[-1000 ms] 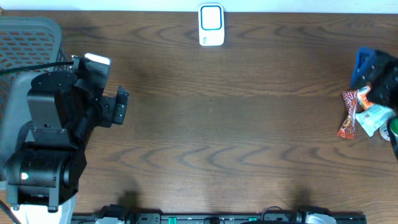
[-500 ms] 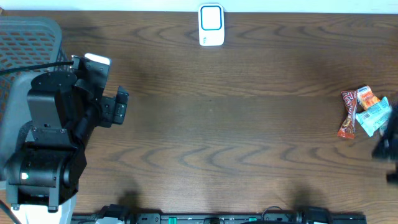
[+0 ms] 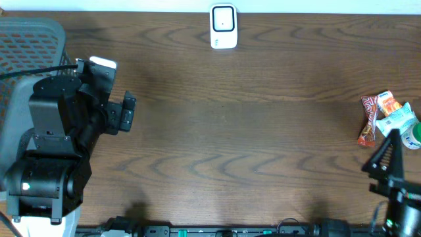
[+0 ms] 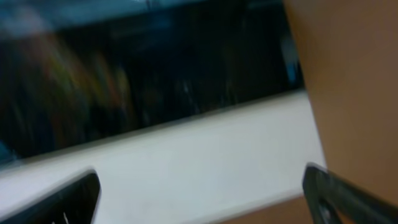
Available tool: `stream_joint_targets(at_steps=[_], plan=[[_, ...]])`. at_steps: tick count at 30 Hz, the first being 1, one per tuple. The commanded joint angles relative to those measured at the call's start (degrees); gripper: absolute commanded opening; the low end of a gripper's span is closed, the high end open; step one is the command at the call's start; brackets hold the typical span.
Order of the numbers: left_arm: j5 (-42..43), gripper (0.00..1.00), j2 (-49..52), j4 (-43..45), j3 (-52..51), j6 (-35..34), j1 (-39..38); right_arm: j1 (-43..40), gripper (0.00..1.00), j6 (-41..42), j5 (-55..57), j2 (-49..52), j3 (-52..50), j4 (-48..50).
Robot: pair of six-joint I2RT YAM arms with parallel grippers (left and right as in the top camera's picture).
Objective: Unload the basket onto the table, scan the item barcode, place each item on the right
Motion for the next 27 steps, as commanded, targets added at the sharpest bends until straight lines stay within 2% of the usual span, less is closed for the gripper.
stream_joint_targets(at_steps=[1, 5, 9, 17, 27], plan=[[0.28, 0.98, -0.04, -0.13, -0.15, -0.09, 0.28, 0.35, 0.99, 0.11, -2.54, -1.75, -8.81, 7.34], [0.28, 0.98, -0.04, -0.13, -0.15, -0.09, 0.28, 0.35, 0.99, 0.11, -4.57, -2.75, -18.53, 19.21], [0.28, 0.98, -0.04, -0.13, -0.15, -0.09, 0.28, 0.44, 0.99, 0.13, -4.9, -4.22, -25.81, 25.29], [0.28, 0.98, -0.04, -0.13, -0.15, -0.09, 0.28, 1.49, 0.99, 0.09, -2.86, -12.98, -35.32, 24.83], [0.28, 0.98, -0.04, -0.13, -0.15, -0.09, 0.28, 6.47, 0.99, 0.09, 3.13, -12.76, -41.22, 20.85]])
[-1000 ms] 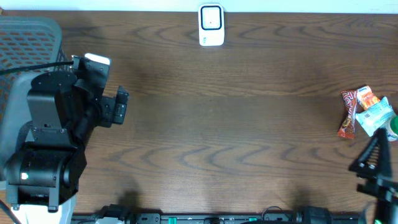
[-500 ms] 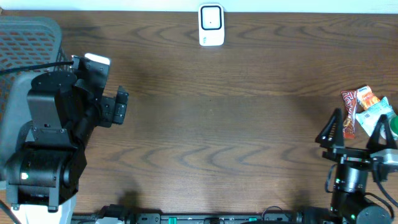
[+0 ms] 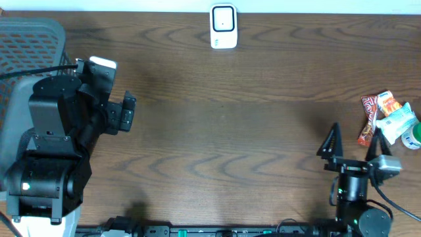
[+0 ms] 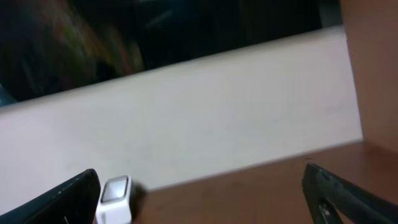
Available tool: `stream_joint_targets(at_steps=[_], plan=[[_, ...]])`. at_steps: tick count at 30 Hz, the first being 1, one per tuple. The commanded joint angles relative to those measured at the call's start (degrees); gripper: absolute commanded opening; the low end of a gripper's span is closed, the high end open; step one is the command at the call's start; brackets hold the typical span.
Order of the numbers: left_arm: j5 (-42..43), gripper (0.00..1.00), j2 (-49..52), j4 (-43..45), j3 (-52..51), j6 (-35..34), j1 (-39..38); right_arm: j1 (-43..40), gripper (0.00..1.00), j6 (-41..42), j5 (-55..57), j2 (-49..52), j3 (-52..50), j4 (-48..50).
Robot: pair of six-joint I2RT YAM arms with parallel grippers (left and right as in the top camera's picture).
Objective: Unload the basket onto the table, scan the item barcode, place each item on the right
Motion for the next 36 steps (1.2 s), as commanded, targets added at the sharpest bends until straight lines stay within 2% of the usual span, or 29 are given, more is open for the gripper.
stream_joint_targets(at_steps=[1, 9, 15, 36], plan=[[0.31, 0.98, -0.04, -0.15, -0.15, -0.09, 0.28, 1.75, 0.99, 0.09, 3.34, -0.39, -3.32, -0.61], [0.31, 0.98, -0.04, -0.15, -0.15, -0.09, 0.28, 2.03, 0.99, 0.11, 1.79, -0.39, -8.61, -2.45], [0.28, 0.98, -0.04, -0.15, -0.15, -0.09, 0.28, 2.03, 0.99, 0.09, 1.68, -0.39, -8.83, -10.23], [0.31, 0.98, -0.04, -0.15, -0.15, -0.09, 0.28, 1.97, 0.99, 0.09, 1.6, -0.33, -8.83, -9.79]])
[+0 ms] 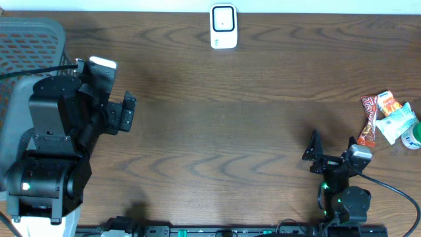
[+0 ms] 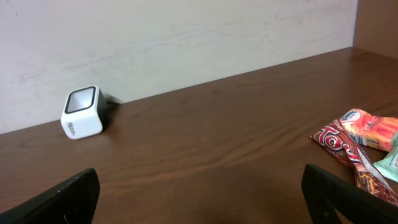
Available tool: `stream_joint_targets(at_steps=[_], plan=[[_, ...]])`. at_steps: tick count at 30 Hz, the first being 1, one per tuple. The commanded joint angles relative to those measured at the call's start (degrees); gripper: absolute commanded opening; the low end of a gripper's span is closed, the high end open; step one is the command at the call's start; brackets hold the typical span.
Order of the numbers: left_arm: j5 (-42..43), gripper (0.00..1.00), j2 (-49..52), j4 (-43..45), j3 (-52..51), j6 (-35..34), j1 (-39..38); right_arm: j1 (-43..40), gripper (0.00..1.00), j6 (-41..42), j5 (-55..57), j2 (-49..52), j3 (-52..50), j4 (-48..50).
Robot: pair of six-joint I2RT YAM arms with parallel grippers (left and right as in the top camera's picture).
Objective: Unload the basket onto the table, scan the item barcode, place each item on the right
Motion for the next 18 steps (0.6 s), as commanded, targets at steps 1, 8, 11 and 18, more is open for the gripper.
stream_joint_targets(at_steps=[1, 8, 11, 18], plan=[[0.28, 0.98, -0.04, -0.15, -0.15, -0.09, 0.28, 0.81, 0.99, 0.09, 0.07, -0.33, -0.09, -0.17], [0.24, 0.98, -0.04, -0.15, -0.15, -0.09, 0.28, 0.81, 0.99, 0.09, 0.07, -0.33, -0.09, -0.17], [0.26, 0.98, -0.04, -0.22, -0.15, -0.09, 0.26, 0.81, 0.99, 0.09, 0.07, -0.33, -0.09, -0.15], [0.33, 0.98, -1.2, 1.42, -0.76, -0.09, 0.24, 0.81, 0.99, 0.09, 0.07, -0.31, -0.09, -0.15]])
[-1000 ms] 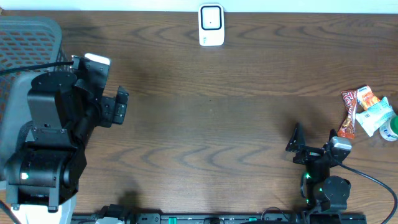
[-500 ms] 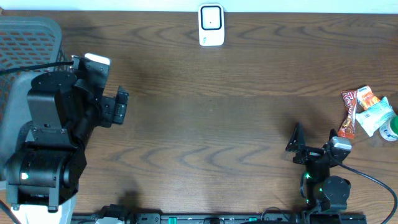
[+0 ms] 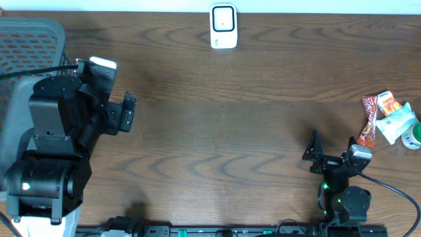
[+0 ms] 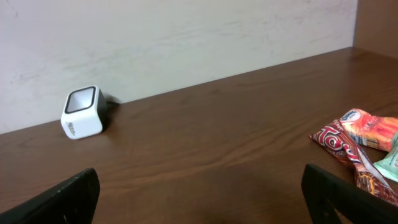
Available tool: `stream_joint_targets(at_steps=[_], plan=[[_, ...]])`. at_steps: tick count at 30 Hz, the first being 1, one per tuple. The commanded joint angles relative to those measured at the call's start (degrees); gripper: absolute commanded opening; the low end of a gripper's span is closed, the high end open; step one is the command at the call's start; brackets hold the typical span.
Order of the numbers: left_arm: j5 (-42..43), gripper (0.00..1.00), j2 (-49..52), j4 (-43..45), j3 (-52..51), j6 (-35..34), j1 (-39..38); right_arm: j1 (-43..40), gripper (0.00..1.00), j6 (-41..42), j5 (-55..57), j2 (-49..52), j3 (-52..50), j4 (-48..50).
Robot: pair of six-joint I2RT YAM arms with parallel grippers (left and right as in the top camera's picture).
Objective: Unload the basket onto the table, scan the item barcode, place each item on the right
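A white barcode scanner (image 3: 223, 26) stands at the table's far edge; the right wrist view shows it to the left (image 4: 82, 112). Several snack packets lie at the right edge: a red wrapper (image 3: 368, 122) (image 4: 339, 144), an orange packet (image 3: 389, 103) (image 4: 370, 127) and a pale blue one (image 3: 399, 121). My right gripper (image 3: 331, 149) (image 4: 202, 199) is open and empty, low near the front edge, left of the packets. My left gripper (image 3: 125, 112) rests far left, and its jaws cannot be made out.
A grey mesh basket (image 3: 33, 39) sits at the far left behind the left arm. A white wall (image 4: 186, 37) rises behind the scanner. Bare wooden tabletop (image 3: 223, 131) lies between the arms.
My right gripper was at the right edge beside the packets, its camera blurred and pointing upward. Then it stood further left, seeing the wall and the scanner's top. Later it was low near the front edge, looking level at scanner and packets, and it is still there. The left arm never moved.
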Motion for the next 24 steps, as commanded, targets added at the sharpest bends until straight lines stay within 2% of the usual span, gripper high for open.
stream_joint_targets(at_steps=[1, 6, 13, 20, 24], plan=[[0.35, 0.98, -1.73, 2.67, -1.38, -0.09, 0.24, 0.81, 0.99, 0.09, 0.07, -0.33, -0.09, -0.17], [5.25, 0.98, -7.32, 16.48, -8.92, -0.09, 0.24, 0.81, 0.99, 0.09, 0.07, -0.33, -0.09, -0.17], [13.92, 0.98, -19.85, 39.52, -27.98, -0.13, 0.24, 0.81, 0.99, 0.09, 0.07, -0.31, -0.09, -0.17], [15.17, 0.98, -33.38, 48.7, -45.33, -0.2, 0.24, 0.81, 0.99, 0.09, 0.07, -0.31, -0.09, -0.17], [15.06, 0.98, -40.92, 52.15, -53.88, -4.2, 0.24, 0.81, 0.99, 0.09, 0.07, -0.31, -0.09, -0.17]])
